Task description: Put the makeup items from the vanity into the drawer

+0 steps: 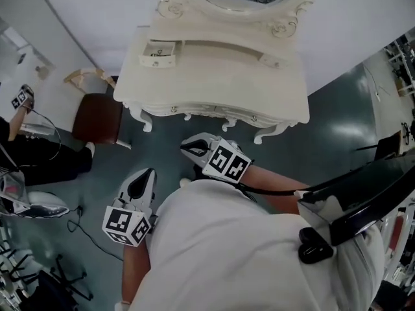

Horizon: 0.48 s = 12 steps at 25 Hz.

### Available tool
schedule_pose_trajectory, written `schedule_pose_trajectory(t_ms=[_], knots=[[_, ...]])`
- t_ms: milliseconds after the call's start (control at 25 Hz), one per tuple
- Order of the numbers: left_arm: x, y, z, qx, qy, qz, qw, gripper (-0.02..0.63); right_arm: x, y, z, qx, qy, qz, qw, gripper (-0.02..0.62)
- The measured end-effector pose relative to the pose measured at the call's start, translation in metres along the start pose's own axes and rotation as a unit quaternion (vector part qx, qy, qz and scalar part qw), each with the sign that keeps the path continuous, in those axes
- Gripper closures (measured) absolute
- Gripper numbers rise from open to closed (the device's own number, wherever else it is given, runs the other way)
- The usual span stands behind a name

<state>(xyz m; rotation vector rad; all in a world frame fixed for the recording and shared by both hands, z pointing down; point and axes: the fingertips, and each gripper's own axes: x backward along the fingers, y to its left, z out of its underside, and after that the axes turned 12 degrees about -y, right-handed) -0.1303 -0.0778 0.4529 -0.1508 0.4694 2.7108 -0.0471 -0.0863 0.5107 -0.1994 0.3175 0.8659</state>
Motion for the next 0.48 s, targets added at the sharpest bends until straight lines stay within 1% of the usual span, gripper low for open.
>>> schedule_pose_trajectory(t_ms=[240,480], knots=[[-0.007,0.003,0.002,0.003,0.003,0.003,1.0000,0.603,-0.001,-0.006,0.004,-0.004,0.001,0.004,1.000,0.595],[-0.014,0.005,0.003,0.006,0.009,-0.004,0.9999,0.603,-0.002,-0.015,0.005,0.002,-0.002,-0.004,1.000,0.595]])
